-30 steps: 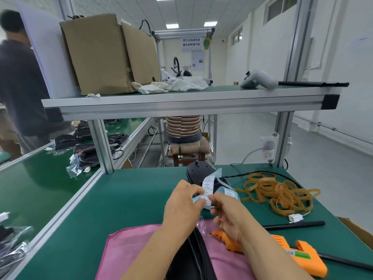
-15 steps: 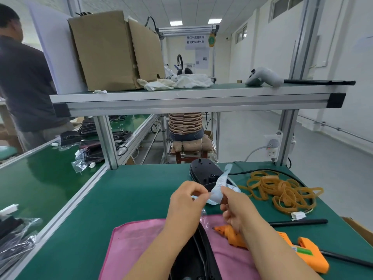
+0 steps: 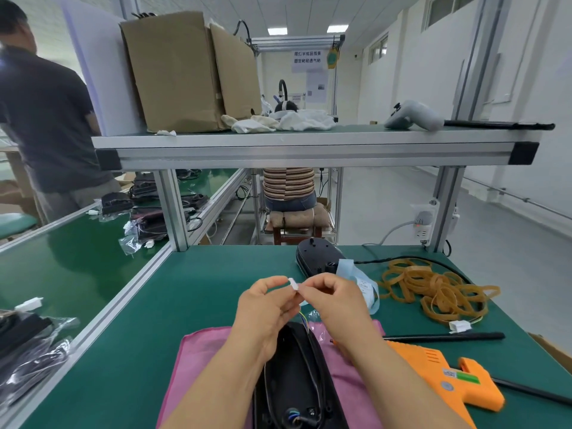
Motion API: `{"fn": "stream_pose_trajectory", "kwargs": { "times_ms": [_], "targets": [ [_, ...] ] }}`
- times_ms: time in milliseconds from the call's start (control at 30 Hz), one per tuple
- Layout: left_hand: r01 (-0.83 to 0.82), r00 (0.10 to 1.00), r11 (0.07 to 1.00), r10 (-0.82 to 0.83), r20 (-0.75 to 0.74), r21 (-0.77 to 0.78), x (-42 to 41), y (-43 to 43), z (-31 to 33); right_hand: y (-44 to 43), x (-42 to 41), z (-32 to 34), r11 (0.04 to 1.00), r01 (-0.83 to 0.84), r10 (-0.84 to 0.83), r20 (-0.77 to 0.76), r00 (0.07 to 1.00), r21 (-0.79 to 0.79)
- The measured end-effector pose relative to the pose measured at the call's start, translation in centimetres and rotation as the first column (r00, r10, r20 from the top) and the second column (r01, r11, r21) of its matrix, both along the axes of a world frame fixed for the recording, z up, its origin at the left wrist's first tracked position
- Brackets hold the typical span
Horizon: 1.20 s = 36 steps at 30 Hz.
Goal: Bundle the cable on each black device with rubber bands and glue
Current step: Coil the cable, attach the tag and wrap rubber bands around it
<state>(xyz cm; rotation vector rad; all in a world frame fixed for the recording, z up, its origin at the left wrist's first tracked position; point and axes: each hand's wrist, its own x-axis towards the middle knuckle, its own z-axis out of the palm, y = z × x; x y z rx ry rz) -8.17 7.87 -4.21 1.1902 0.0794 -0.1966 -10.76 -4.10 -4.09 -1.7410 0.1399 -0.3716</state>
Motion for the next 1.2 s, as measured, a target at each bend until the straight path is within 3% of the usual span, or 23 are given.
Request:
{"fn": "stream_pose_trajectory", "kwargs": {
  "times_ms": [167,333,433,533,567,633,667,767,867,933,1033,1133,1200],
  "targets": [
    [-0.037,0.988,0.963,-0.004,0.152,0.268,-0.5,1.1,0.6,-0.6,0.4,0.6,0.981,0.011,-0.015,-0.014,1.0,-0.195],
    [-0.116,0.988,0.979,0.096,0.123,0.17,-0.6,1.3,1.0,0.1,0.5,0.0,0.992,-0.052,0.048,-0.039,0.998,-0.117],
    [-0.049,0.996,0.992,0.039,0.083,0.118,-0.9,1.4,0.7,0.5,0.6,-0.5,0.992,0.024,-0.023,0.01,1.0,-0.123],
    [0.006,0.993,0.977,-0.031,0.111,0.215,-0.8,1.9,0.3,0.0,0.8,-0.4,0.978,0.034,-0.032,0.014,0.999,-0.206],
    [-0.031,0.983,0.927,-0.04,0.179,0.375,-0.6,2.2,0.2,-0.4,0.9,-0.3,0.964,0.022,-0.021,0.008,1.0,-0.265],
    [-0.179,0.916,0.684,-0.146,0.373,0.707,-0.4,2.9,0.0,-1.0,1.1,0.1,0.886,-0.026,0.018,-0.022,1.0,-0.463],
    [-0.245,0.863,0.57,-0.241,0.445,0.784,-0.5,3.1,0.1,-1.1,1.1,0.3,0.804,-0.065,0.041,-0.055,0.998,-0.591],
    [-0.352,0.739,0.348,-0.467,0.486,0.869,-0.6,3.1,0.7,-0.9,1.2,1.0,0.525,-0.16,0.054,-0.155,0.986,-0.836],
    [-0.391,0.713,0.171,-0.565,0.415,0.904,-0.8,2.9,1.4,-0.5,0.9,1.2,0.471,-0.204,0.08,-0.188,0.979,-0.858],
    [-0.348,0.742,0.196,-0.541,0.397,0.917,-1.0,2.9,1.4,-0.5,0.8,1.2,0.492,-0.222,0.103,-0.197,0.975,-0.842],
    [-0.181,0.861,0.405,-0.375,0.343,0.896,-1.1,3.4,0.5,-1.2,0.9,1.0,0.594,-0.248,0.13,-0.213,0.968,-0.765],
    [0.055,0.969,0.666,-0.216,0.123,0.744,-1.4,3.9,-0.4,-2.0,0.8,0.3,0.712,-0.224,0.109,-0.211,0.971,-0.665],
    [0.123,0.983,0.702,-0.185,0.013,0.701,-1.7,4.1,-1.1,-2.3,0.7,-0.1,0.729,-0.209,0.074,-0.229,0.971,-0.652]
  ]
}}
